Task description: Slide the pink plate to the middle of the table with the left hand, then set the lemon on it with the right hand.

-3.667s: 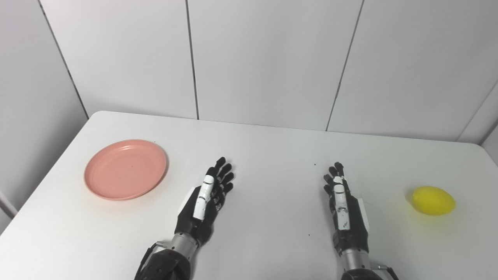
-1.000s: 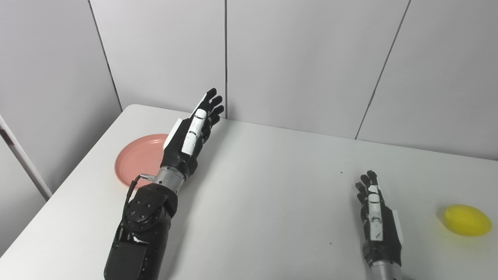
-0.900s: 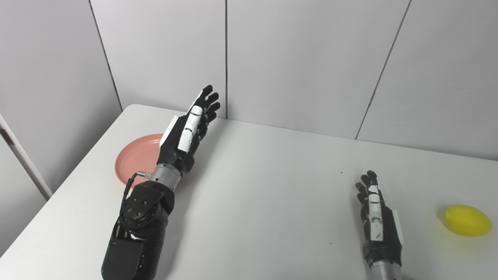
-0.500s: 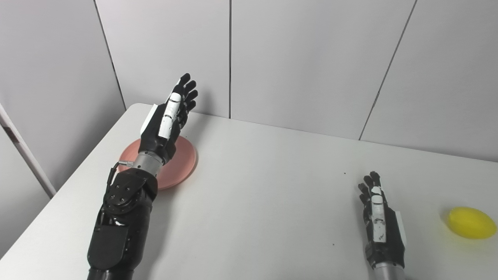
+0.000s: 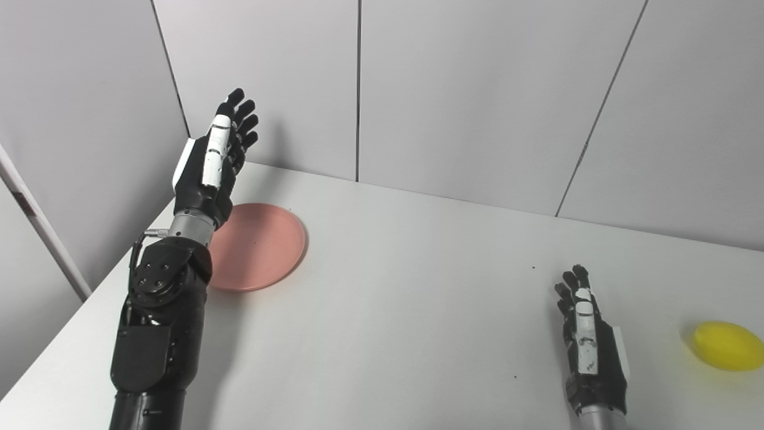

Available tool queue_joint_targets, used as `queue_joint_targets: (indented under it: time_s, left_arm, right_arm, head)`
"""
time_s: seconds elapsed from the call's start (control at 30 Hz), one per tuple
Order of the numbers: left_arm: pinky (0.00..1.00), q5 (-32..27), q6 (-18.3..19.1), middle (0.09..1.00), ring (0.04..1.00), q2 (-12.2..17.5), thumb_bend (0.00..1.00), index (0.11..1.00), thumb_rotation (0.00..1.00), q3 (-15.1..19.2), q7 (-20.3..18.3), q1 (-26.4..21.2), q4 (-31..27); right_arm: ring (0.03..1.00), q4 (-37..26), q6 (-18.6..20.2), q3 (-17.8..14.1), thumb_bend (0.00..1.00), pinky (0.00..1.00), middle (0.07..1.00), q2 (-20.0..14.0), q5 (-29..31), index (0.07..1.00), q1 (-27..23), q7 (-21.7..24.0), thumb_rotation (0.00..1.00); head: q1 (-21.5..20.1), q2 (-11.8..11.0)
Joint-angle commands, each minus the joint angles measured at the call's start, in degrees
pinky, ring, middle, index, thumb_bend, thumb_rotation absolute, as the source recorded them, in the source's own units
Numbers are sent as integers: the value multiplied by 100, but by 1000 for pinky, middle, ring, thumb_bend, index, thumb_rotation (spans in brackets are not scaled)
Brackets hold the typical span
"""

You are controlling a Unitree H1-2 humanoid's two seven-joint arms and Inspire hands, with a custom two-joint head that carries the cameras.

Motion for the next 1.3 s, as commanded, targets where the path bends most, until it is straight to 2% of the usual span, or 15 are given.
queue_joint_targets:
  time_s: [0.0,0.47,0.77,1.27]
  left_arm:
    - [998,-71,-81,993,991,270,403,978,1000,74,-62,-253,-8]
    - [988,-519,-219,968,981,599,394,961,1000,471,-82,-285,515]
    - [1000,-576,-460,998,1000,835,427,984,1000,586,-153,-238,1073]
    - [1000,-684,-698,989,994,1007,409,970,1000,788,-255,-182,1619]
  right_arm:
    - [948,9,-118,-63,201,999,954,-35,14,966,68,17,1000]
    - [963,-26,-71,-79,202,1000,967,-56,95,976,77,88,1000]
    - [965,-27,-72,-91,200,1000,971,-74,172,979,75,136,1000]
    - [970,-49,-39,-82,189,1000,976,-115,172,982,78,139,1000]
  head:
    - [-2,2]
    - [78,-1]
    - [111,-8]
    - [142,-1]
